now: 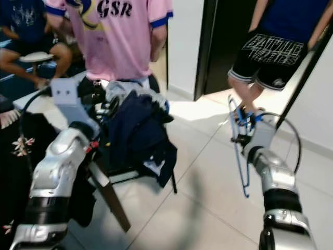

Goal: Hang hanger

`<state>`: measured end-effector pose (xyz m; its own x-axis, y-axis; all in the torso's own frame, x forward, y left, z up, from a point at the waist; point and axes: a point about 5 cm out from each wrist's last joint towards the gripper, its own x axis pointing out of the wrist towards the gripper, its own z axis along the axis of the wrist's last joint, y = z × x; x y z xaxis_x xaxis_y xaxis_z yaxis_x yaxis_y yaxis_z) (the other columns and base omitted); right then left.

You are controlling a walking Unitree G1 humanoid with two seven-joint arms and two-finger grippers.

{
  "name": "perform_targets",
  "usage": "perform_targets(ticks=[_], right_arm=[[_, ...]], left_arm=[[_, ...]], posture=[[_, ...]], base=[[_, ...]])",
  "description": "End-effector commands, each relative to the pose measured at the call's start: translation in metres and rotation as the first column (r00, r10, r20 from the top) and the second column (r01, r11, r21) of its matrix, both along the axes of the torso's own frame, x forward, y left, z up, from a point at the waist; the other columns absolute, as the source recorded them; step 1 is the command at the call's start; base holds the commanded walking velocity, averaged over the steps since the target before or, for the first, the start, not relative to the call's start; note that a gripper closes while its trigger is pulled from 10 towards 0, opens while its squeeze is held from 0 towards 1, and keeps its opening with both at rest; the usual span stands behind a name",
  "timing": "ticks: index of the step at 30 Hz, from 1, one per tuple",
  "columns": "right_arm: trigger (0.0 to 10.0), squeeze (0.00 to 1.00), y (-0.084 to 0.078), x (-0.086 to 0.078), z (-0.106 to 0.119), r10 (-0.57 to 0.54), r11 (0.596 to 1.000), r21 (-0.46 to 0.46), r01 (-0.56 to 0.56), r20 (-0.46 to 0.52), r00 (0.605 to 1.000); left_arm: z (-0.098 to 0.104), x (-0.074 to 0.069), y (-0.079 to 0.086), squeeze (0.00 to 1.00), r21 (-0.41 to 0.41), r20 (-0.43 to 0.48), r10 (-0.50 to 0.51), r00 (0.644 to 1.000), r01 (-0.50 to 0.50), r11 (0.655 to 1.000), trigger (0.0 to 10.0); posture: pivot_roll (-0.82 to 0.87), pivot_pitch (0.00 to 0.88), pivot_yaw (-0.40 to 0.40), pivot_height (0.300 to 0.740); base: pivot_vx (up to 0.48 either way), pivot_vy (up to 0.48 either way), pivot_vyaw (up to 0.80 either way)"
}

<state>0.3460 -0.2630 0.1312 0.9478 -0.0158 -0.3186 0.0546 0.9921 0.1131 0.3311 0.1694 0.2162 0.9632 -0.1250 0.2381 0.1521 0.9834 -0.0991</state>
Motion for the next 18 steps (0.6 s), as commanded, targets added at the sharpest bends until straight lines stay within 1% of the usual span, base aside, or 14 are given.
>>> perform_targets(ticks=[1,11,14,18], right_arm=[[10.0,0.0,0.002,0.001,0.001,0.008,1.0,0.005,-0.008,0.011,1.0],[10.0,0.0,0.006,0.001,0.001,0.011,1.0,0.026,-0.011,0.019,1.0],[10.0,0.0,0.009,0.002,0.0,0.017,0.999,0.037,-0.018,0.022,1.0],[10.0,0.0,0.009,0.002,0.001,0.017,0.999,0.037,-0.018,0.026,1.0]], left_arm=[[-0.001,-0.001,0.002,0.0,0.016,-0.007,0.006,1.0,-0.006,1.0,10.0],[-0.007,-0.001,0.003,0.0,0.03,-0.032,0.005,0.999,-0.004,1.0,10.0],[-0.023,-0.002,0.007,0.0,0.032,-0.08,0.015,0.997,-0.013,0.999,10.0],[-0.025,-0.002,0.006,0.0,0.03,-0.087,0.012,0.996,-0.01,1.0,10.0]], posture=[[0.01,0.006,-0.034,0.74],[0.01,0.002,-0.033,0.74],[0.0,0.003,-0.034,0.74],[0.0,0.002,-0.035,0.74]], base=[[0.262,0.0,0.0],[0.261,0.0,0.0],[0.261,0.0,0.0],[0.262,0.0,0.0]])
